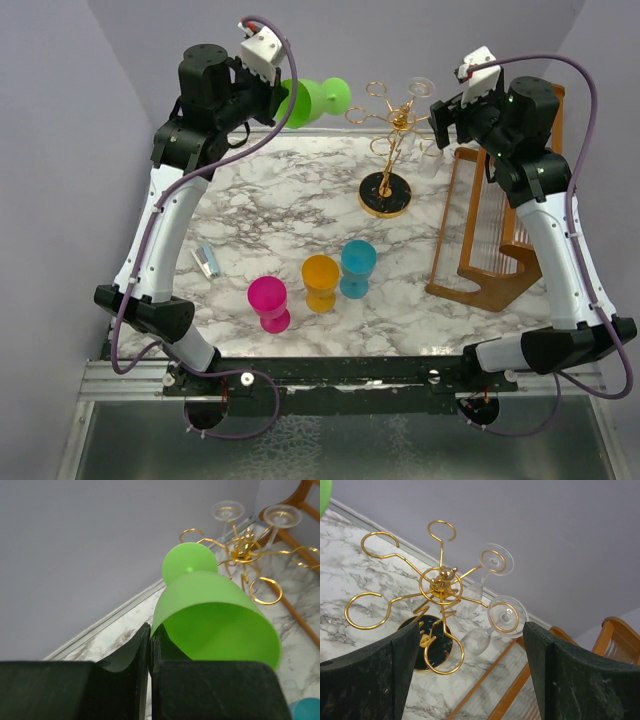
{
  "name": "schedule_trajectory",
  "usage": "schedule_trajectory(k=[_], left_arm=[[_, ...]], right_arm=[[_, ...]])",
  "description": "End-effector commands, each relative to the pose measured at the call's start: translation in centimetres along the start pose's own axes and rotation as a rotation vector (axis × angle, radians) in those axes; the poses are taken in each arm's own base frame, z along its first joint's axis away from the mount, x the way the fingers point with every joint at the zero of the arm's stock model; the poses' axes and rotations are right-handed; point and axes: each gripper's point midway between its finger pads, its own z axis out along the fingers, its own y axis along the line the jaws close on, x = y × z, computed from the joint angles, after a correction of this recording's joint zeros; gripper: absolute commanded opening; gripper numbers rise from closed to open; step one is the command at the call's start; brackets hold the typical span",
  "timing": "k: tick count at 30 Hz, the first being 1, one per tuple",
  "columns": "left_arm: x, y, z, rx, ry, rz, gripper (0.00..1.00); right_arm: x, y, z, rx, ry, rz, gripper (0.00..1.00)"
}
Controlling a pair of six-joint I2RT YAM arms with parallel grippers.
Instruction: Place the wine glass upside down on the wine glass rack
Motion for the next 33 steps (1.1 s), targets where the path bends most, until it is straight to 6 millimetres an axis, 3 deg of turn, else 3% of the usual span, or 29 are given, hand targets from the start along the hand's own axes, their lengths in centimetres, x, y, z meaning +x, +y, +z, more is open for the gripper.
schedule_trajectory(k=[1,7,11,17,33], left_arm=[[-5.3,-2.7,-0.8,0.135,-0.180,-0.127,0.00],[-6.9,-4.6,-1.3,0.244,-0.225,-0.213,0.00],[-7.2,-4.9,-1.4,0.254,-0.228,-0.261,0.00],[-7.0,-5.7,-1.9,0.289,-0.212,-0.318,0.00],[-6.8,-6.7,-2.2,0.347,-0.192,-0.353,0.00]], right_arm=[[-3.6,0.9,-0.4,-0.085,-0.098,-0.017,0.83],[-5.3,3.6,-0.4,-0.260,-0.160,-0.008,0.83],[-6.2,5.3,-0.1,-0.353,-0.193,0.072,0.83],[-6.0,7.5,0.2,-0.466,-0.195,0.198,0.80],[-3.9,7.9,1.8,-0.432,-0.128,0.375,0.72]])
